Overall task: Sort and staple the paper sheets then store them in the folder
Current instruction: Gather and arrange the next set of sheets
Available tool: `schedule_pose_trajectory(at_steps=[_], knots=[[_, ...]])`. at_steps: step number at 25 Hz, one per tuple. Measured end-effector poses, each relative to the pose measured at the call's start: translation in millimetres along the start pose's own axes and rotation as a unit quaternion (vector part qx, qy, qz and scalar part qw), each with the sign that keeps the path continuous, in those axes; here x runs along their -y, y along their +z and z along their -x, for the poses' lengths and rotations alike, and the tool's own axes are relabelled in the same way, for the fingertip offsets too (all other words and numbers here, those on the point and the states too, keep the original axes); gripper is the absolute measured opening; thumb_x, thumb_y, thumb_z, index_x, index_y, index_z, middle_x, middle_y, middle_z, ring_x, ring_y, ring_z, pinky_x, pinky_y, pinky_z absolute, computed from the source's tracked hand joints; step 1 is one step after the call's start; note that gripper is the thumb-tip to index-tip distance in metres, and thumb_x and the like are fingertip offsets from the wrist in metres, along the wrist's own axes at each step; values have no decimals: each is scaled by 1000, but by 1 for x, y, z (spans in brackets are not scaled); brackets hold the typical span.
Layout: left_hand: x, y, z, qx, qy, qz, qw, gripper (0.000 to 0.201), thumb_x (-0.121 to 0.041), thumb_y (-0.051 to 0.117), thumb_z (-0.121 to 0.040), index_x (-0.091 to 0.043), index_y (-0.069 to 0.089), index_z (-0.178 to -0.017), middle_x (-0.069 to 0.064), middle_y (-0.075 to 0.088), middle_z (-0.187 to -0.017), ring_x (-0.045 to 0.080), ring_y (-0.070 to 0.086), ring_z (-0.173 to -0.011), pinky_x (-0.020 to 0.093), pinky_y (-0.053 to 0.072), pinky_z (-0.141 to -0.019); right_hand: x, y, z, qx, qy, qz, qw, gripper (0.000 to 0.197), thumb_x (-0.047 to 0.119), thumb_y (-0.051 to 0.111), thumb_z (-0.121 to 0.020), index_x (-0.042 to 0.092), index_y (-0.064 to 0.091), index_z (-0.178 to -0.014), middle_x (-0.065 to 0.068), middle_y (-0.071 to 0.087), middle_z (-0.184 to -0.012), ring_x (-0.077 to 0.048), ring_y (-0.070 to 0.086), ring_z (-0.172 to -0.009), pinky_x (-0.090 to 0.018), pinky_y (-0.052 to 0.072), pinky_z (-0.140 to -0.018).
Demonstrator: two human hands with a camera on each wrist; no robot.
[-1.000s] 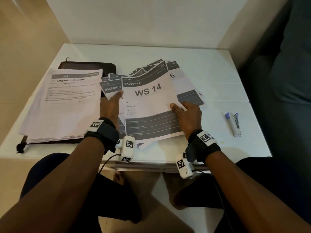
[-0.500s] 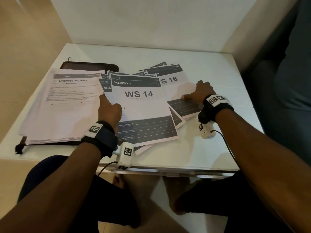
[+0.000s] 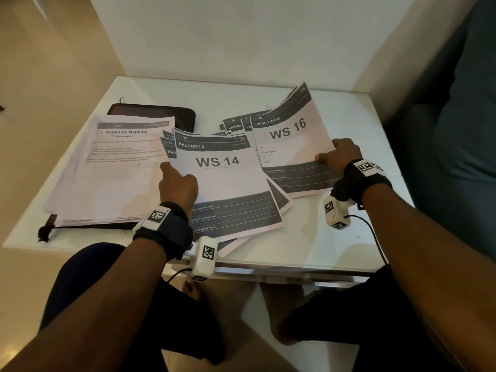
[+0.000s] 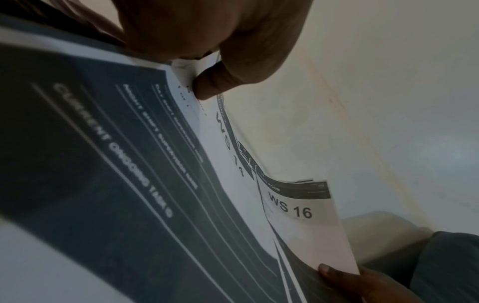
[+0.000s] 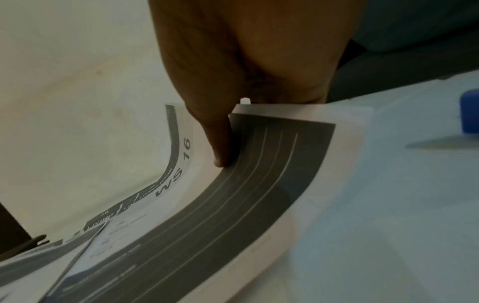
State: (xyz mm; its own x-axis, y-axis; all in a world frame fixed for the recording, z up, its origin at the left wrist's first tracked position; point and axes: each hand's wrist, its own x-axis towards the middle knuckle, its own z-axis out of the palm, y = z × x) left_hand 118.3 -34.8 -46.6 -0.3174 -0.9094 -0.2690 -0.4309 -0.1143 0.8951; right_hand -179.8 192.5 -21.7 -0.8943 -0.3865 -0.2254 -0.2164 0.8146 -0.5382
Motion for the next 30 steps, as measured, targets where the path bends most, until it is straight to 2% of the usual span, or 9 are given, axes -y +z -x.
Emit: schedule_pose_trajectory(at_steps=[8,13,16,18,20,22,25,27,30], knots=[[1,-1,8,5,-27,12,1000,54,-2,45,-90,-17,38,-142,12,57,-134,37,60,-111,53,53,-102,-5,-54,3,-97,6,-235,967,41,24,77,-88,8,66,-123,-7,68,-120,-23,63,-105,-32,53,-81],[0,4,9,10,-49,36,998,54,-7,45,-87,-19,38,-140,10,57,-132,36,60,-111,53,54,-100,9,-37,36,-19,-10,-359,933,36,17,84,-80,6,72,-113,-5,76,-107,-24,71,-98,-36,59,-86],[0,8,4,-3,-75,77,994,55,-34,48,-85,-24,41,-139,11,59,-131,36,62,-112,56,53,-101,27,7,67,41,-46,-335,940,31,17,84,-81,5,74,-107,-5,77,-102,-22,73,-91,-36,58,-84],[9,10,-9,-10,-98,117,988,72,-66,47,-79,-30,42,-141,7,59,-135,35,61,-118,57,48,-105,35,37,85,83,-74,-304,946,24,21,82,-84,9,73,-103,-3,77,-101,-21,72,-92,-36,57,-86],[9,10,-10,4,-100,119,988,85,-76,58,-73,-30,44,-142,2,62,-134,31,63,-117,54,50,-104,40,62,98,131,-88,-262,952,25,27,78,-88,13,71,-108,-2,76,-104,-20,71,-97,-39,56,-91],[3,7,-2,16,-66,87,994,75,-46,80,-75,-21,46,-137,1,66,-122,27,66,-106,42,54,-94,46,77,101,160,-100,-236,953,30,36,75,-90,11,72,-108,-3,76,-103,-20,71,-96,-43,57,-94],[10,6,-2,13,-34,28,999,66,0,76,-75,-10,43,-131,7,61,-114,32,63,-101,39,56,-85,52,66,80,68,-93,-136,984,50,58,60,-94,8,63,-84,-5,66,-81,-21,63,-78,-38,53,-82],[13,6,-3,12,-33,30,999,65,2,72,-76,-12,42,-131,9,62,-115,33,63,-98,46,59,-88,51,43,62,-30,-7,27,999,54,62,58,-90,12,59,-111,-11,57,-113,-27,54,-110,-46,46,-94],[13,7,-6,13,-35,28,999,63,2,69,-80,-14,41,-134,11,62,-118,32,64,-95,50,61,-87,46,29,48,31,80,175,981,83,59,69,-84,5,41,-141,-17,40,-144,-37,33,-138,-47,32,-111]])
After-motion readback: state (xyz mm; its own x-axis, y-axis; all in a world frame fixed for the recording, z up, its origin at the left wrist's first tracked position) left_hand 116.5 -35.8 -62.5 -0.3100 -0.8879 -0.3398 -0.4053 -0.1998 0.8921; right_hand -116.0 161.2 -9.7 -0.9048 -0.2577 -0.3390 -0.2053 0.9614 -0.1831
